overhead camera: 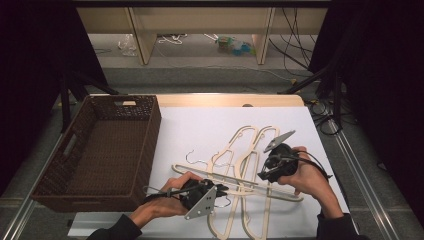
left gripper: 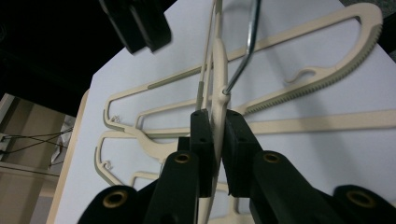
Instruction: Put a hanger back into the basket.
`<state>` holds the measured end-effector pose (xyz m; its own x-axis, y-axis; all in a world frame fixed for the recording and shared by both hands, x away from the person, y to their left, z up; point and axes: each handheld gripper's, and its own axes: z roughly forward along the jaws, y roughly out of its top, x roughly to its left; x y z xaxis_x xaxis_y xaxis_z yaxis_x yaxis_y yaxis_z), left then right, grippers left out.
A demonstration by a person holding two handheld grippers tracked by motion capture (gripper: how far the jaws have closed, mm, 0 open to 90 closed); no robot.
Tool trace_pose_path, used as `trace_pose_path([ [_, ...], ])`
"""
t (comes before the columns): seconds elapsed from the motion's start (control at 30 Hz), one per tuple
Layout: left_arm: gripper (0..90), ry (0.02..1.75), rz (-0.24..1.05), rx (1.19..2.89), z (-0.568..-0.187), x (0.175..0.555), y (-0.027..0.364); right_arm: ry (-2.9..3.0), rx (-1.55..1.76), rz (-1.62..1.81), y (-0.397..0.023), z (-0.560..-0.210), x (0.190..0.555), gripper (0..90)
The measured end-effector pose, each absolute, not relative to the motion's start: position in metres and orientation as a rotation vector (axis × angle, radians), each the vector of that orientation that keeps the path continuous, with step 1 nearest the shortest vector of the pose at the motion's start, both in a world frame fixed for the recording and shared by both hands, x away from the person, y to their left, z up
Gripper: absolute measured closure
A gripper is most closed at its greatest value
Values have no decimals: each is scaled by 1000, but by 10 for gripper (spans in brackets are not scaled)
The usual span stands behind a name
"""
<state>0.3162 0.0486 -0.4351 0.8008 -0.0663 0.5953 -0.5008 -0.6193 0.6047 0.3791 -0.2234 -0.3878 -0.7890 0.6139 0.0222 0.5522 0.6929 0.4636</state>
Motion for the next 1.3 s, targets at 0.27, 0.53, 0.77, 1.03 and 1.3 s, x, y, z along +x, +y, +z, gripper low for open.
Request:
trace_pose_path([
  [0.27,856,-182,646,2164,-410,336,46,2470,998,977,-254,-333,361,430],
  [0.53,858,177,500,2077,-382,358,61,2360,1004,1107,-262,-317,351,420],
  [0.77,858,398,373,2009,-366,366,83,2391,981,1154,-256,-325,335,387],
  [1.03,859,588,229,1961,-355,364,103,2370,972,1149,-242,-359,317,386],
  [1.3,858,688,119,1863,-331,353,131,2426,930,1140,-233,-387,305,368],
])
